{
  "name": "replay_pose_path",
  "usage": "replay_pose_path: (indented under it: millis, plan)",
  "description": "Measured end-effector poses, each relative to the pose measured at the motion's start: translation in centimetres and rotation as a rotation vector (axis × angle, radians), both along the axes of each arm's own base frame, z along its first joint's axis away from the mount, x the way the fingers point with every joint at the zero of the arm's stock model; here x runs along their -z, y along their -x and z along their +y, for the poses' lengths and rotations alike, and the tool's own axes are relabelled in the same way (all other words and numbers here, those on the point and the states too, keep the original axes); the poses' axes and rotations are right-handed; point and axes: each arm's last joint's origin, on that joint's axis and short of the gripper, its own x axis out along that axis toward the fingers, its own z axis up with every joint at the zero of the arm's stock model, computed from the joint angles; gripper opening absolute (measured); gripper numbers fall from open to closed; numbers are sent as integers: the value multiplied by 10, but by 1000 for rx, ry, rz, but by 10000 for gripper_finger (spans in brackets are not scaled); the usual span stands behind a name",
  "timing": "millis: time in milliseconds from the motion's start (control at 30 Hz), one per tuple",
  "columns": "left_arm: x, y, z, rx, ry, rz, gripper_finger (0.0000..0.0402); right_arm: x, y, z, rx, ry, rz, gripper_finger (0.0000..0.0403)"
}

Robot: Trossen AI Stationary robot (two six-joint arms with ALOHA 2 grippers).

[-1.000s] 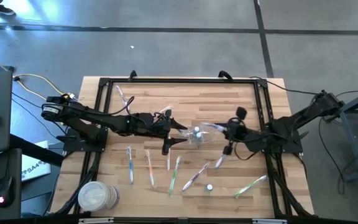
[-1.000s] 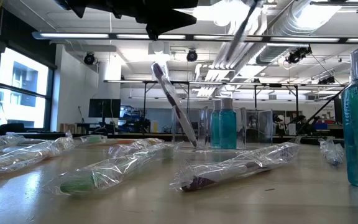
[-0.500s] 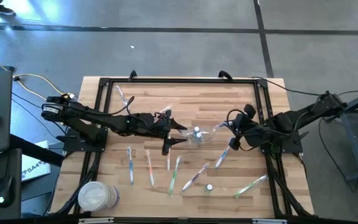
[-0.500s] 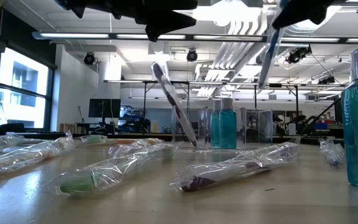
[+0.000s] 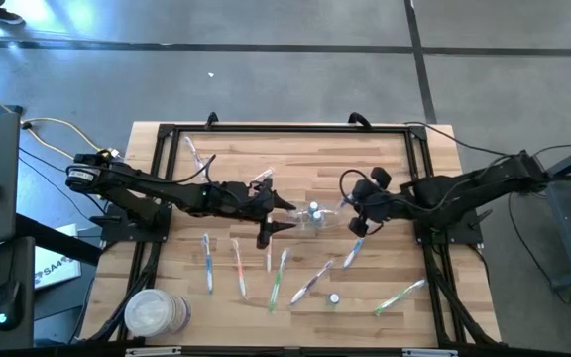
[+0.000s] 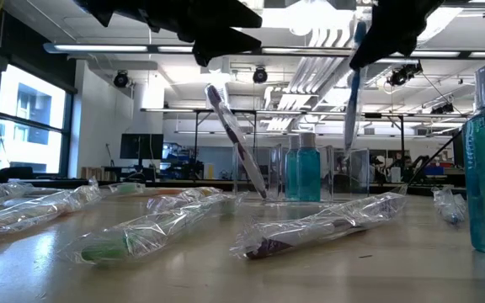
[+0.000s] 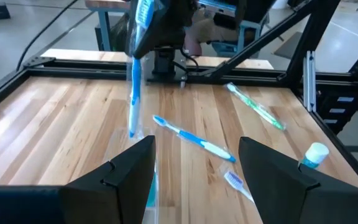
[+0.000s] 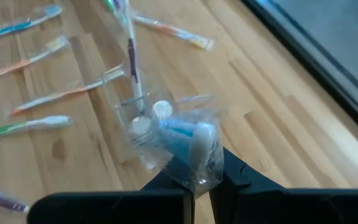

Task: Pick & Place toothbrushing station
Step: Put the right blue toothbrush into the wire organizer

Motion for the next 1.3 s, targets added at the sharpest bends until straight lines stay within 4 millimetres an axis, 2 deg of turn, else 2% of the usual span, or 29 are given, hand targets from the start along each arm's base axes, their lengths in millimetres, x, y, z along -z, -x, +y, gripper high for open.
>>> replay_pose_path:
  millis: [300, 867, 1300]
  plan:
    - [3, 1, 0, -4, 17, 32, 230, 19, -20, -10, 37, -9, 78, 13]
    - [8, 2, 0, -4, 13, 81, 230, 45, -43, -22, 72, -47, 155, 15]
    - [8, 2, 0, -4, 12, 91, 230, 50, -46, -25, 52, -19, 187, 67]
